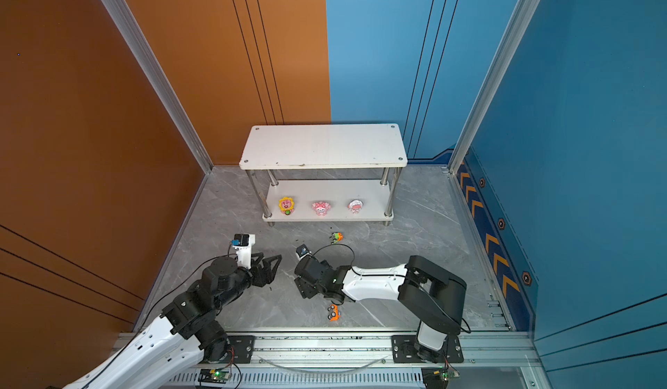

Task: Place and organize the plastic toys onto the shelf
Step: 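Grasp the pink-topped green toy car with the right gripper, then lift the pink-topped car and carry it to the top shelf corner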

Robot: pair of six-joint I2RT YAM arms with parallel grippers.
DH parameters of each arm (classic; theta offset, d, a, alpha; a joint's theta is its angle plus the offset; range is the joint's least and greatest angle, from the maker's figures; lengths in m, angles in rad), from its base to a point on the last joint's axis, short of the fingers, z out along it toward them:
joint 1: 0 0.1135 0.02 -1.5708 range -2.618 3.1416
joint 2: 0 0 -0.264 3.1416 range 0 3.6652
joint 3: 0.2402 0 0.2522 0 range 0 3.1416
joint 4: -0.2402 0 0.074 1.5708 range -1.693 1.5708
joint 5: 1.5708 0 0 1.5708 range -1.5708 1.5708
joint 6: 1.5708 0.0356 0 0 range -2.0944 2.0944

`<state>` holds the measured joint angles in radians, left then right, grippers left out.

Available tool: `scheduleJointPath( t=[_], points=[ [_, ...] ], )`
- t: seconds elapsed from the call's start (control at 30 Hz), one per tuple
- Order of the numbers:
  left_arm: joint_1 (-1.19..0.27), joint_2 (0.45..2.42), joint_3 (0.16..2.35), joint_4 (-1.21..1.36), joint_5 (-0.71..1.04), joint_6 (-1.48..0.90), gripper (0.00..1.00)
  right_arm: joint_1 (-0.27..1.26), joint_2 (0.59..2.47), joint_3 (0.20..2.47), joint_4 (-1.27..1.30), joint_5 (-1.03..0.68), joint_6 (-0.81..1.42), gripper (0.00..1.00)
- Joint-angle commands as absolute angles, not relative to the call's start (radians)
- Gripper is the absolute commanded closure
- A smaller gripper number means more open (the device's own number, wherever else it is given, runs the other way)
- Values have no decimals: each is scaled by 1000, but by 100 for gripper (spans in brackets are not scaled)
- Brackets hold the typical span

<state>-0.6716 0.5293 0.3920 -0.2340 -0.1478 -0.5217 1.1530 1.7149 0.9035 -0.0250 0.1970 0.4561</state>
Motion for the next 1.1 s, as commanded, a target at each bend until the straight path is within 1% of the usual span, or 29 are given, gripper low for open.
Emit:
scheduleJointPath(
  t=[0.0, 0.03, 0.13, 0.3, 0.47, 0.57, 0.67, 0.8, 0.9, 1.07],
  points=[
    [-659, 514, 380, -270, -170, -538, 22, 1167, 1757, 946, -78, 273, 530, 22],
    [-660, 506, 373, -273, -170, -540, 22, 1167, 1769, 949, -79, 287, 547, 23],
    [-658, 478, 361, -275, -179, -543, 22, 1167, 1783, 950, -84, 324, 589, 31],
    [-655, 449, 352, -273, -191, -539, 20, 1164, 1783, 946, -118, 367, 631, 41],
    [-652, 457, 351, -269, -185, -533, 20, 1159, 1769, 945, -163, 370, 638, 58],
    [-649, 465, 345, -263, -178, -534, 19, 1154, 1736, 948, -206, 370, 628, 65],
    [-647, 466, 348, -261, -174, -530, 19, 1138, 1668, 948, -269, 385, 609, 72],
    [-643, 468, 348, -255, -175, -524, 19, 1074, 1517, 955, -382, 381, 561, 82],
    [-640, 474, 348, -249, -173, -523, 19, 1008, 1393, 986, -480, 371, 511, 86],
    [-638, 488, 344, -240, -167, -529, 19, 882, 1211, 1081, -604, 333, 412, 89]
  ],
)
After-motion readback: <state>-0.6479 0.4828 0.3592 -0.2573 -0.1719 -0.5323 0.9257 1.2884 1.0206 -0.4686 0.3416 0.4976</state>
